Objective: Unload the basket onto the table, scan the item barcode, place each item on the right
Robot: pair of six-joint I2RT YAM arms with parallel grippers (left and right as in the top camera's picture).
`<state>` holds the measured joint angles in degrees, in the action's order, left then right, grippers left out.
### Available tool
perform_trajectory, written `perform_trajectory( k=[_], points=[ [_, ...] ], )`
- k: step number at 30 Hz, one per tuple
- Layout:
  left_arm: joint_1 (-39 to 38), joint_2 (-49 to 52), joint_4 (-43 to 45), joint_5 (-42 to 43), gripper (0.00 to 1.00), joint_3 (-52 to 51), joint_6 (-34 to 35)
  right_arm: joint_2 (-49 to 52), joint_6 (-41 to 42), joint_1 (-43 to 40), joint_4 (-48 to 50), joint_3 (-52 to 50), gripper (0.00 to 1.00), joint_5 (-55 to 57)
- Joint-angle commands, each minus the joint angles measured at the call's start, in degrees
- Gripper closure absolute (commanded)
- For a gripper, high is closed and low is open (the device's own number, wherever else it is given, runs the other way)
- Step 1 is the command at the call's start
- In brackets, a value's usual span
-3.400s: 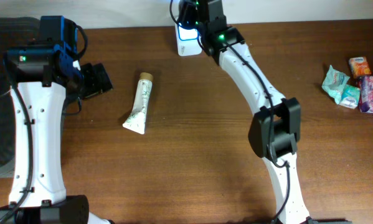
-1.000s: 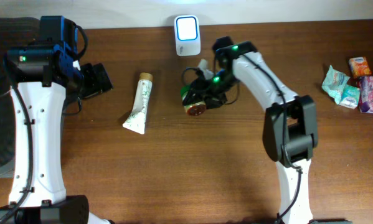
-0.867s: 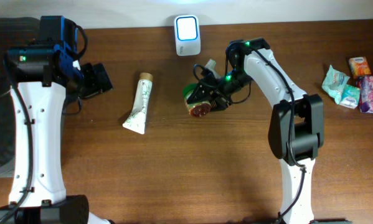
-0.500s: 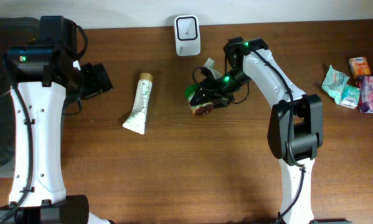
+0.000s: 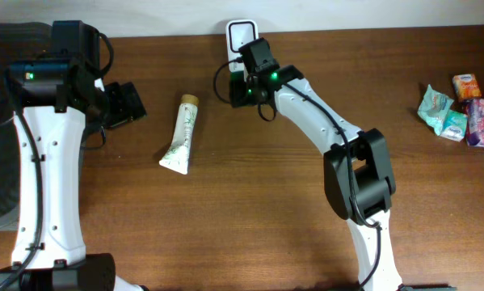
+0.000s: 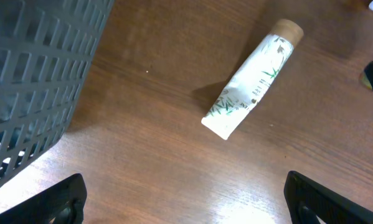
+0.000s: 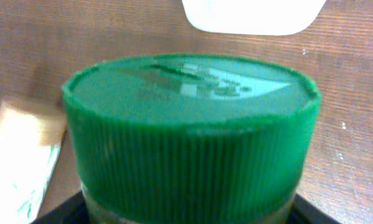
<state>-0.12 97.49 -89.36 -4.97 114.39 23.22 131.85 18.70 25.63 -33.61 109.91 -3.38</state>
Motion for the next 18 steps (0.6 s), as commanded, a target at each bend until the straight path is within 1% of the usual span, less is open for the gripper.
perform_trajectory(
  k=[1, 4, 5, 6, 9, 13, 16, 18],
  points=[
    [0.4, -1.0, -0.1, -0.5, 0.01, 0.0, 0.3, -0.2, 2.3, 1.1, 5.1, -6.1, 0.34, 4.6],
    [0.4, -1.0, -0.1, -0.5, 0.01, 0.0, 0.3, -0.2, 3.0, 1.5, 6.8, -12.3, 0.34, 5.6],
    [0.4, -1.0, -0.1, -0.5, 0.01, 0.0, 0.3, -0.2, 3.0, 1.5, 6.7, -13.0, 0.32, 5.6],
    [0.4, -1.0, -0.1, -0.5, 0.01, 0.0, 0.3, -0.2, 3.0, 1.5, 5.9, -13.3, 0.23, 5.6],
    [0.4, -1.0, -0.1, -0.5, 0.01, 0.0, 0.3, -1.5, 3.0, 1.5, 3.8, -13.2, 0.18, 5.4],
    [0.4, -1.0, -0.1, -0.5, 0.01, 0.0, 0.3, -7.7, 3.0, 1.5, 0.3, -13.2, 0.16, 5.4],
    [0.4, -1.0, -0.1, -0.5, 0.01, 0.0, 0.3, -13.5, 2.6, 1.3, -1.6, -13.2, 0.16, 7.8],
    [0.4, -1.0, -0.1, -0.5, 0.01, 0.0, 0.3, -16.8, 2.6, 1.3, -1.0, -13.2, 0.12, 9.6]
  ],
)
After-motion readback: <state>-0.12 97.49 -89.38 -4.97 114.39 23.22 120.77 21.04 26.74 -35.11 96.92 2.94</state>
